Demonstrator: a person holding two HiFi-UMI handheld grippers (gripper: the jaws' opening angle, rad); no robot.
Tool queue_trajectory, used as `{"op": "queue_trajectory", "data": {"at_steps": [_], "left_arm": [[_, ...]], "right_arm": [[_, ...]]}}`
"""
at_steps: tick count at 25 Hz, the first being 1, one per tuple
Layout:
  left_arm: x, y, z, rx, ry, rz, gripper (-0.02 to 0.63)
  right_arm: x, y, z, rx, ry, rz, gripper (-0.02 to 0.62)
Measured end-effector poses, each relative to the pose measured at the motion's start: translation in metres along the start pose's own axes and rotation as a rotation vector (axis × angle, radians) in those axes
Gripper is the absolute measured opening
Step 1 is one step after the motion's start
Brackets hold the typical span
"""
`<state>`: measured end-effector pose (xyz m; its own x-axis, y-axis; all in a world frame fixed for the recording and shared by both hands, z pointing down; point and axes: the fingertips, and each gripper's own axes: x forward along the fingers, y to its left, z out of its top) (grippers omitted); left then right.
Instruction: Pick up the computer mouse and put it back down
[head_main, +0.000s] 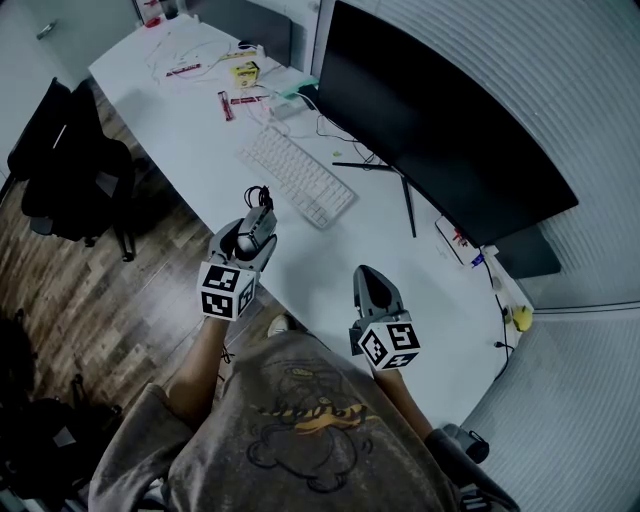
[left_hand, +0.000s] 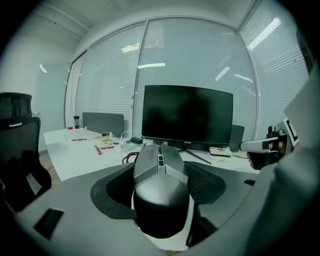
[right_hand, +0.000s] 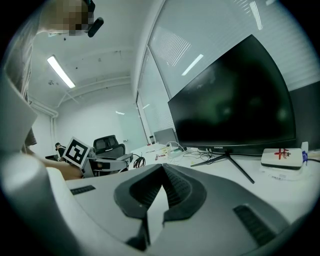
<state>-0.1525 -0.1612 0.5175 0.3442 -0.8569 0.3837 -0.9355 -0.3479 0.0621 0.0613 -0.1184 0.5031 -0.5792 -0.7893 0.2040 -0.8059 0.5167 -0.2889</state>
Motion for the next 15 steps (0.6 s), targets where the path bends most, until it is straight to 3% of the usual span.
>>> {"op": "queue_trajectory", "data": {"at_steps": [15], "left_arm": [[0.069,0.008,-0.047,0.053,0.159,-0.026,0.307]], "right_arm": [[0.007,-0.012,-0.005,0.017,0.013,-0.036,0.006]]}}
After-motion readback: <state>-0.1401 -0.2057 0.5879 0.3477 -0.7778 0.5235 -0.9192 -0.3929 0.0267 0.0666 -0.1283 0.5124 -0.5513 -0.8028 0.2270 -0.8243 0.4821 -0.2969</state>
